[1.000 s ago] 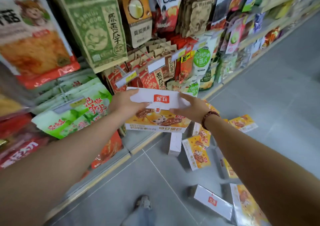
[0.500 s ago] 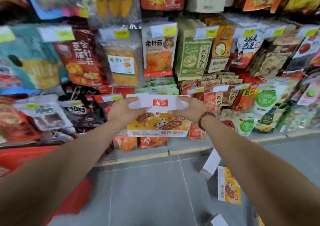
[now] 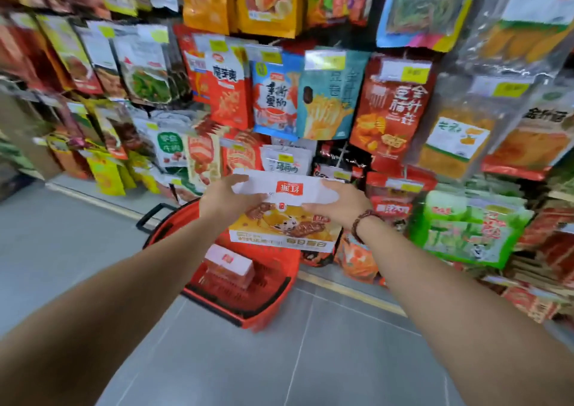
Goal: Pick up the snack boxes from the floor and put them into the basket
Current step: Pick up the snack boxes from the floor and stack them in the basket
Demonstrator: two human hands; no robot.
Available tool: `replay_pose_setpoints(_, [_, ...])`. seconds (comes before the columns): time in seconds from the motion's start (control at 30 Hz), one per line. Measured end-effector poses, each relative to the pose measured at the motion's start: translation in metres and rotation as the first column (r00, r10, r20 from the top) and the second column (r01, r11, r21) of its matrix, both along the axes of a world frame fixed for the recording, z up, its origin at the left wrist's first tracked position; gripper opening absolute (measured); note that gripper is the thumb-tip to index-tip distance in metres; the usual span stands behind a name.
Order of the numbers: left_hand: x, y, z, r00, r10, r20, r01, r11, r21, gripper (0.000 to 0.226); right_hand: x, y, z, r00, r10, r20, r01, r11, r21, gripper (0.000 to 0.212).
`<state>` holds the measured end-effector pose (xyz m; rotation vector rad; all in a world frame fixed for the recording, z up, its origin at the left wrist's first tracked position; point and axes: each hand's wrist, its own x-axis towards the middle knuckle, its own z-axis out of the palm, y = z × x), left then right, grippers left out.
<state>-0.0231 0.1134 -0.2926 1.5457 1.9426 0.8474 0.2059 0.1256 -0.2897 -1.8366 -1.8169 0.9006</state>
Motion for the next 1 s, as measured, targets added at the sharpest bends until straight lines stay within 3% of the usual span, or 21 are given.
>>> replay_pose_setpoints(0.2, [-0.125,0.008,-0.019,0.994,0.111,0.012,-0.11,0.993,-0.048,0.061,-0.132,0.021,-0.028,0.997,0.049,-0.067,-0.051,0.998,-0.035,0.086])
replay_pose_setpoints(0.47, [-0.206,0.052,-0.067,0.982,0.184,0.034,-0.176,0.971,-0.162,0.067,-0.211,0.078,-0.07,0.992,0.114,-0.055,-0.121,0.98,-0.155,0.09])
replay_pose_setpoints(0.6, [-0.229,0.1,-0.091,0.983,0.167,-0.073,-0.179,0.955,-0.235,0.07,-0.232,0.128,-0.102,0.989,0.136,-0.049,-0.144,0.969,-0.203,0.089])
replay_pose_setpoints(0.8, [-0.255,0.174,-0.138,0.989,0.13,-0.075,-0.148,0.92,-0.362,0.074,-0.261,0.195,-0.149,0.992,0.123,-0.006,-0.12,0.95,-0.29,0.093])
replay_pose_setpoints(1.0, [-0.27,0.215,-0.183,0.988,-0.018,-0.154,-0.056,0.884,-0.463,0.071,-0.272,0.222,-0.191,0.994,0.096,0.046,-0.07,0.912,-0.404,0.089])
